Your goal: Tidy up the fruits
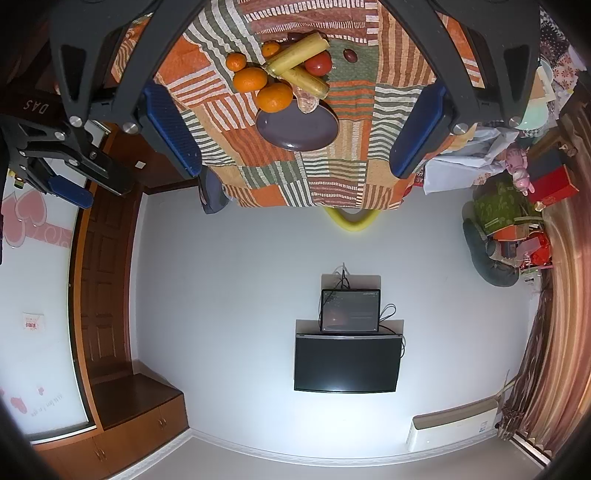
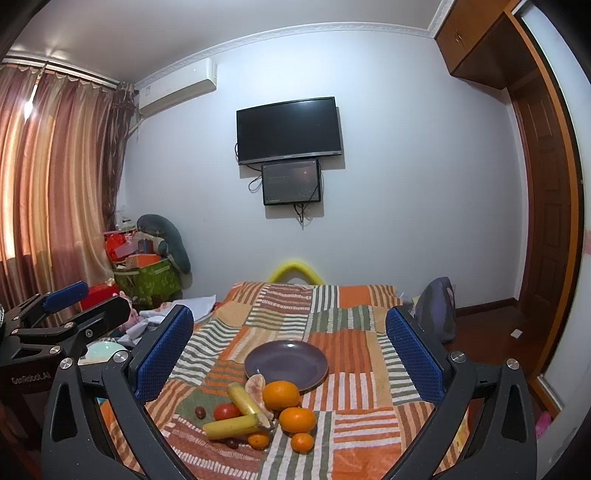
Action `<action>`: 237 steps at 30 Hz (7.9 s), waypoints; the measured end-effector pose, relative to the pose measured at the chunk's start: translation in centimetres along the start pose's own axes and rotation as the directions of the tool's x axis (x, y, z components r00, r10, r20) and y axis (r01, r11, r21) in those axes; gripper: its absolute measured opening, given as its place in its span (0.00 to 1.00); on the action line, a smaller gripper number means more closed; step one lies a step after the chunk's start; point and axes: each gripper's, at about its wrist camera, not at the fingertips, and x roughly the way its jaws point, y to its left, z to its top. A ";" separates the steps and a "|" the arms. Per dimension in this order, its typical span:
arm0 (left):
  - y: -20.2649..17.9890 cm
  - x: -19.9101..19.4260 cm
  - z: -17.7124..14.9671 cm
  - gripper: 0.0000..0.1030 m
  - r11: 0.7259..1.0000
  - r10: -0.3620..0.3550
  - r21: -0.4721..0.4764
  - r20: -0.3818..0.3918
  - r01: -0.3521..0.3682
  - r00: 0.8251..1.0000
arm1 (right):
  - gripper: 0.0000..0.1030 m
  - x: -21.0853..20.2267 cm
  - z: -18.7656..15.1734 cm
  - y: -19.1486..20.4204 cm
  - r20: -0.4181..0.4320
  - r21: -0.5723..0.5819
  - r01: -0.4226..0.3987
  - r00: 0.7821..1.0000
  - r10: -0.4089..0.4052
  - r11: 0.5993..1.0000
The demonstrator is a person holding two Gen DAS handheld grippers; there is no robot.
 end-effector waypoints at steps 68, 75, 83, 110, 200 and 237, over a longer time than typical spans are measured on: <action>2.0 19.0 -16.0 0.49 0.992 -0.104 -0.004 -0.590 0.127 0.801 | 0.63 14.0 -11.7 -4.7 -0.538 0.033 -0.046 0.841 0.057 0.998; 1.4 20.3 -18.2 0.59 0.987 -0.130 -0.013 -0.655 0.161 0.744 | 0.63 14.8 -13.1 -4.6 -0.582 0.056 -0.072 0.808 0.091 0.996; 0.1 21.3 -19.1 0.66 0.983 -0.081 0.073 -0.654 0.170 0.752 | 0.63 16.3 -14.2 -4.9 -0.616 0.088 -0.085 0.778 0.121 0.992; 5.0 21.9 -17.3 0.33 0.979 -0.201 -0.122 -0.604 0.160 0.771 | 0.61 21.6 -17.1 -3.7 -0.697 0.156 -0.135 0.687 0.206 0.979; 8.1 40.1 -11.6 0.32 0.991 -0.125 -0.105 -0.580 0.078 0.805 | 0.60 36.5 -11.0 -4.2 -0.600 -0.032 -0.117 0.797 0.074 0.993; 8.2 34.1 -7.8 0.32 0.997 -0.075 -0.056 -0.556 0.053 0.828 | 0.73 29.9 -8.4 -3.9 -0.585 -0.076 -0.114 0.809 0.048 0.991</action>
